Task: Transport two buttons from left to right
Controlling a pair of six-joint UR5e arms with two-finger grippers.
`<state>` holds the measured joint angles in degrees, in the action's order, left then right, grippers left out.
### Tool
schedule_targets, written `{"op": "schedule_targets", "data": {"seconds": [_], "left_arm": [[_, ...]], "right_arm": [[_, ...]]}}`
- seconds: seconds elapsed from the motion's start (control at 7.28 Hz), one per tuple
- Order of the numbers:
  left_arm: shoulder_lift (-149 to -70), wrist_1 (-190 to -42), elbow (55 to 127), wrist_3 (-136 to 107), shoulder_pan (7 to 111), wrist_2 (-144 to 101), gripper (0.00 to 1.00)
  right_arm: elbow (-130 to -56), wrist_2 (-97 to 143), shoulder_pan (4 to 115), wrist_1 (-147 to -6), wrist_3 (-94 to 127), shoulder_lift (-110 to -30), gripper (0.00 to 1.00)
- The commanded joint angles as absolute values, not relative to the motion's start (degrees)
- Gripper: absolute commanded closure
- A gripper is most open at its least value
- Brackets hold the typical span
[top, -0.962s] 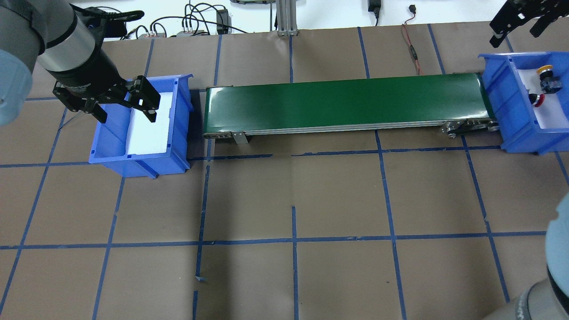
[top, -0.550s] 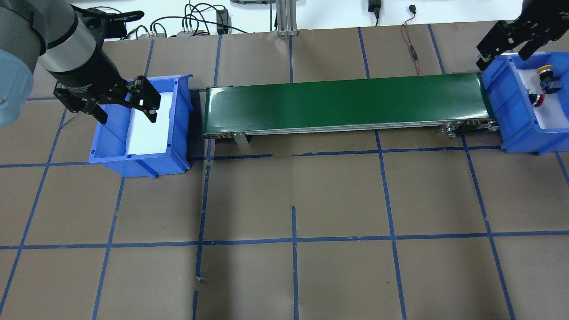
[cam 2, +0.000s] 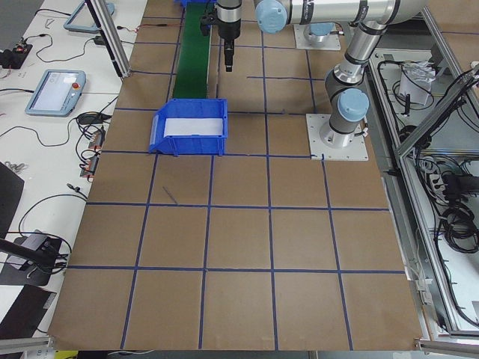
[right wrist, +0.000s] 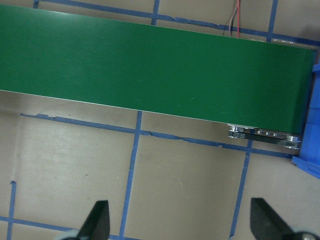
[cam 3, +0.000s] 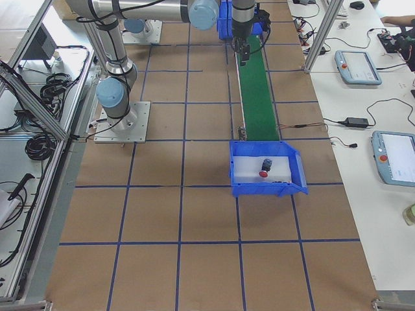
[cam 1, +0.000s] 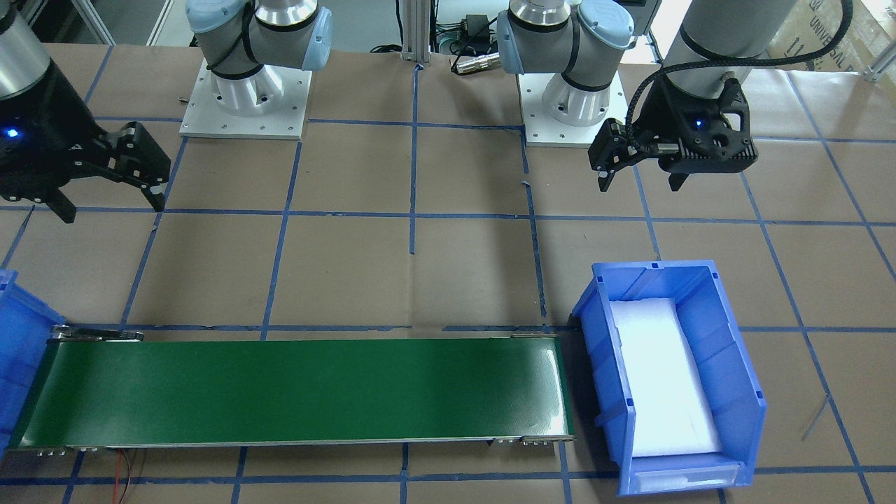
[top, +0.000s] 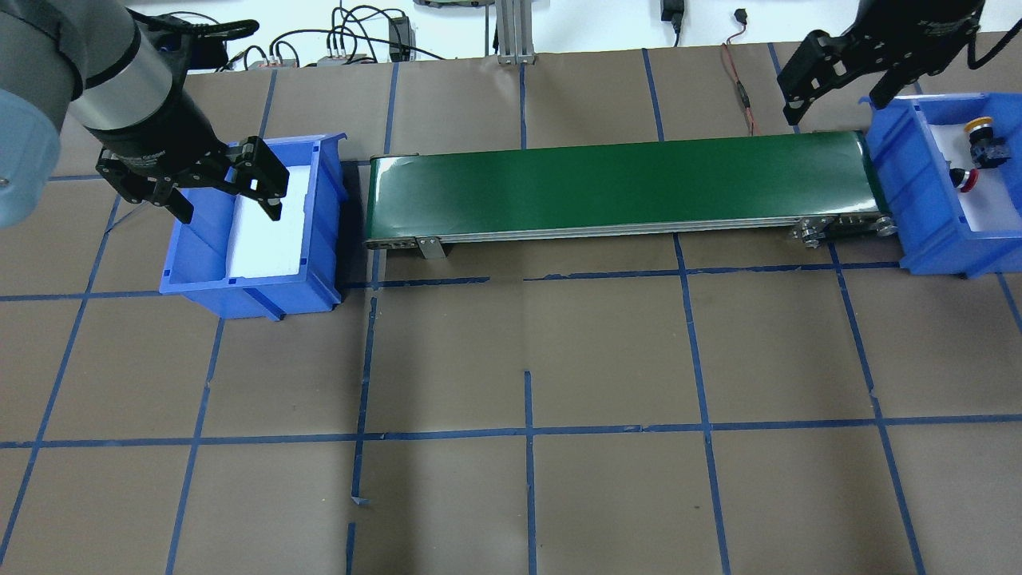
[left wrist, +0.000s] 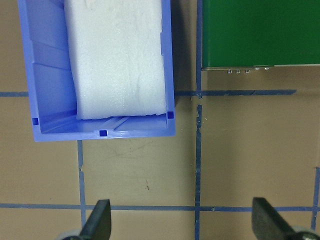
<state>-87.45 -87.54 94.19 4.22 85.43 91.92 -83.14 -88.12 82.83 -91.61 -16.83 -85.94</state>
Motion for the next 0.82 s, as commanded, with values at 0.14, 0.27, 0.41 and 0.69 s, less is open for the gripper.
{"op": "schedule_targets", "data": {"seconds": [0.14, 0.27, 0.41, 0.69], "left_arm": [[-87.45, -87.54, 94.22, 4.31, 85.43, 91.85, 0.00], [-87.45, -87.54, 94.22, 4.22, 85.43, 91.85, 0.00], [-87.54, -87.45, 94.22, 4.31, 85.43, 91.85, 0.00], [-87.45, -87.45, 94.22, 4.22, 85.43, 91.85, 0.00]], "right_arm": [[-83.76, -88.24, 86.13, -90.88, -13.80, -86.13, 0.00], [-83.76, -88.42, 86.13, -90.88, -13.80, -86.05, 0.00], [-83.76, -88.42, 86.13, -90.62, -13.62, -86.04, 0.00], [-83.14, -89.73, 86.13, -89.21, -12.48, -86.13, 0.00]]}}
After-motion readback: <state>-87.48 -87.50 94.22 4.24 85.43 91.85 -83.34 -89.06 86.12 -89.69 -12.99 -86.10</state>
